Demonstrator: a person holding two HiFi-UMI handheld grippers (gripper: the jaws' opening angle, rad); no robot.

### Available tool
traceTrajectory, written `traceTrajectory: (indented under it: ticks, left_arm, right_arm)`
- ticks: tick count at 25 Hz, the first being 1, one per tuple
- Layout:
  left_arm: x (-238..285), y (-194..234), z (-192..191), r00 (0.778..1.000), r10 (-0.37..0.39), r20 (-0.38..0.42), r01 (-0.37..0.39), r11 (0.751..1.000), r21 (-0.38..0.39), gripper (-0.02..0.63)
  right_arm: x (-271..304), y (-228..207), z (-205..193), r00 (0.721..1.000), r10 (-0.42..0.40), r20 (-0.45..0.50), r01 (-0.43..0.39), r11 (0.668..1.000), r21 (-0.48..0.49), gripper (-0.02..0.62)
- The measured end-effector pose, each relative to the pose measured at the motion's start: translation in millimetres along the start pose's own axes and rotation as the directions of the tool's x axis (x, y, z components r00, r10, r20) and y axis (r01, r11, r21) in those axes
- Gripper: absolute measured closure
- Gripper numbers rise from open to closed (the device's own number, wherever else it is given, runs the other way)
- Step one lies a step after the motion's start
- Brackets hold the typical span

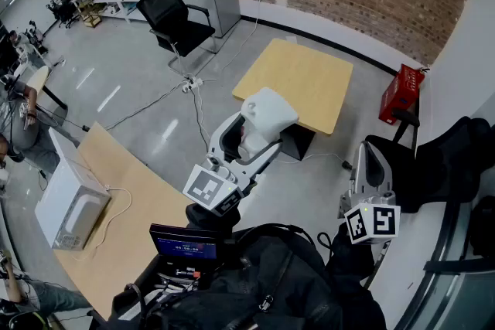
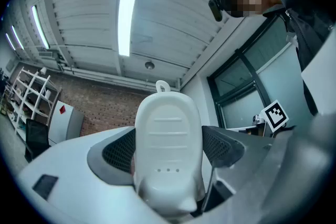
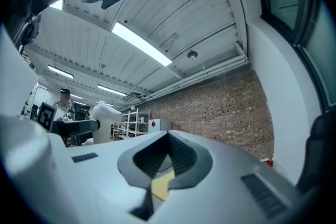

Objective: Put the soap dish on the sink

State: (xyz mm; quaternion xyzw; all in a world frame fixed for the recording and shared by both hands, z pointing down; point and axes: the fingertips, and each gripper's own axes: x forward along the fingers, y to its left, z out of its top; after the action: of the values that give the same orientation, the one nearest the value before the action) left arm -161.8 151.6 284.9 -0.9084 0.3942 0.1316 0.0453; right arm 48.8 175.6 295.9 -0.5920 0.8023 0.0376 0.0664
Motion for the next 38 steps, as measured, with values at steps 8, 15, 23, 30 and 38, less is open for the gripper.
traceTrajectory:
  ticks: [8,15,23,30,38]
  left_arm:
    - [2.1,0.5,-1.5,1.0,-0.009,0.005,0.009,1.0,-0.015,0.215]
    - [15.3,-13.7,-18.6,1.0,-0.006,-0.017,0.006,1.0,-0.021,0.215]
    - [29.7,-47.3,-42.0,0.998,0.0,-0.055,-0.002,0.999,-0.043,0.215]
    - [32.9,-61.0,-66.7,0.994,0.043,-0.1,-0.047,0.998,-0.044,0.215]
    - [43.6,-49.6,-77.2,0.991,0.046,-0.125,-0.051,0.998,-0.042,0.215]
  right_arm:
    - [2.6,3.4,-3.1,1.0,0.007,-0.014,-0.007,1.0,-0.002,0.591]
    - [-5.3,-12.7,-12.0,1.0,0.019,-0.024,-0.019,1.0,0.0,0.591]
    - [-28.1,-34.8,-30.9,0.995,0.054,-0.083,-0.053,0.998,0.017,0.591]
    - [-38.6,-51.1,-55.2,0.988,0.077,-0.132,-0.07,0.996,0.05,0.591]
    - [-16.6,-50.0,-67.0,0.984,0.1,-0.144,-0.091,0.993,0.072,0.591]
